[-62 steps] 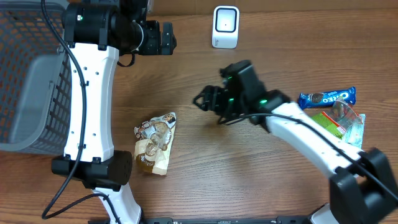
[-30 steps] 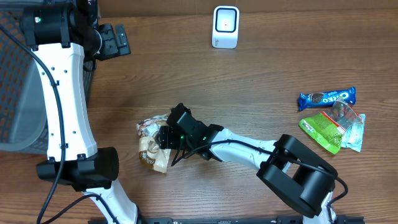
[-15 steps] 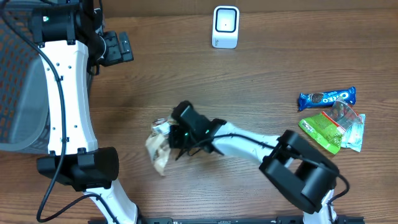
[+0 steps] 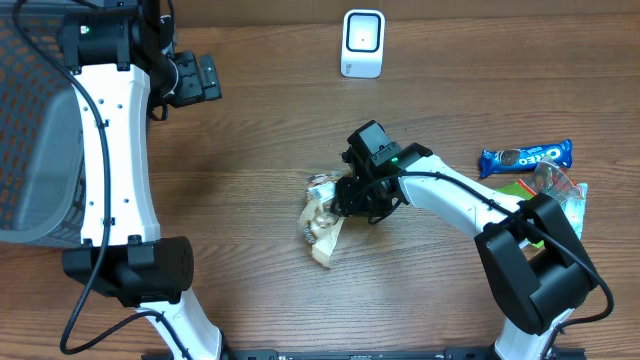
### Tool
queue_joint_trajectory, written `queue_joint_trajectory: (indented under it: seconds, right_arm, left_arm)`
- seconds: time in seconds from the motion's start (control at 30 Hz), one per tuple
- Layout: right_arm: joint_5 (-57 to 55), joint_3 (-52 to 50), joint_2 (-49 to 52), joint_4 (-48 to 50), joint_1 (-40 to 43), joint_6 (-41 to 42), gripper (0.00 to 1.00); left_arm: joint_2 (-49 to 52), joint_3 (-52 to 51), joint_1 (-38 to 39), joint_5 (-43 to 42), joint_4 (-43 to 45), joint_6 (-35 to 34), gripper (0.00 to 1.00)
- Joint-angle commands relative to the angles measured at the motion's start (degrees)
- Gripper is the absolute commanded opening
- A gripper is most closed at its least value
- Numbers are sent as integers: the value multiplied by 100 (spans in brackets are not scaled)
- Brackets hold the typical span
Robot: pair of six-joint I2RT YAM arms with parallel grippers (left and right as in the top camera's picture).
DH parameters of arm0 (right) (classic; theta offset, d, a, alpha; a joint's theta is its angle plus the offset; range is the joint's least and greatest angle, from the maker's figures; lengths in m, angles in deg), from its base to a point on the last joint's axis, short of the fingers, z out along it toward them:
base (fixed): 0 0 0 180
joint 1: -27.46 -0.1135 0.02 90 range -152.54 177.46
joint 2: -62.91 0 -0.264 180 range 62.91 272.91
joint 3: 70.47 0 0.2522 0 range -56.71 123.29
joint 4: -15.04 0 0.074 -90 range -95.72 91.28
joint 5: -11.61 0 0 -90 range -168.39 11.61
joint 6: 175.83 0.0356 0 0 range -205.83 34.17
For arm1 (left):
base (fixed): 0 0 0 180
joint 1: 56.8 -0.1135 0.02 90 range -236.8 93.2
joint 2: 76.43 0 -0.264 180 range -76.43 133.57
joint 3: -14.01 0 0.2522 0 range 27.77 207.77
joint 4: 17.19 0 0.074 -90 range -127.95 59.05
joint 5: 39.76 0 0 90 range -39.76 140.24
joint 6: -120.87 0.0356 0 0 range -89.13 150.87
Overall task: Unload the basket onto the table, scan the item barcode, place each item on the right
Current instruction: 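Grasp the bread pack with the right gripper and drag it right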
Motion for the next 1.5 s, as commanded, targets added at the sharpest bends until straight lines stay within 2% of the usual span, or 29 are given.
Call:
queue_joint_trajectory:
  seconds: [0.0, 0.1, 0.33, 0.47, 0.67, 0.77, 0.9, 1.03, 1.13, 1.3, 1.47]
  right_arm:
    - [258, 13, -160, 90, 74, -310, 75]
    - [258, 13, -160, 332, 83, 155, 78]
    - [155, 0, -157, 1137, -166, 1661, 76]
    - [-879, 0, -153, 1152, -516, 2306, 75]
    - [-1578, -2, -79, 1134, -837, 2315, 74]
    - [-1547, 87, -146, 1113, -839, 1814, 74]
    - [-1552, 446, -476, 610, -763, 1180, 74]
    - [-1478, 769, -750, 175, -767, 881, 74]
    - [-1117, 774, -752, 133, -826, 909, 72]
    - [-1128, 564, -542, 125, -1025, 1539, 61]
    - [-1132, 289, -227, 166, -1156, 2002, 57]
  left_arm:
    - [-33, -31, 52, 31, 24, -125, 100]
    - [-33, -31, 79, 31, 39, -122, 100]
    - [-31, -31, 79, -76, 70, -122, 100]
    - [-33, -31, 79, -74, 70, -122, 100]
    - [-33, -31, 79, -74, 70, -122, 100]
    - [-31, -31, 79, -72, 72, -122, 100]
    - [-33, -31, 79, -72, 92, -122, 100]
    - [-31, -31, 79, -76, 160, -125, 100]
    - [-31, -31, 79, -81, 212, -125, 100]
    - [-31, -31, 79, -79, 208, -122, 100]
    - [-31, -31, 79, -79, 208, -122, 100]
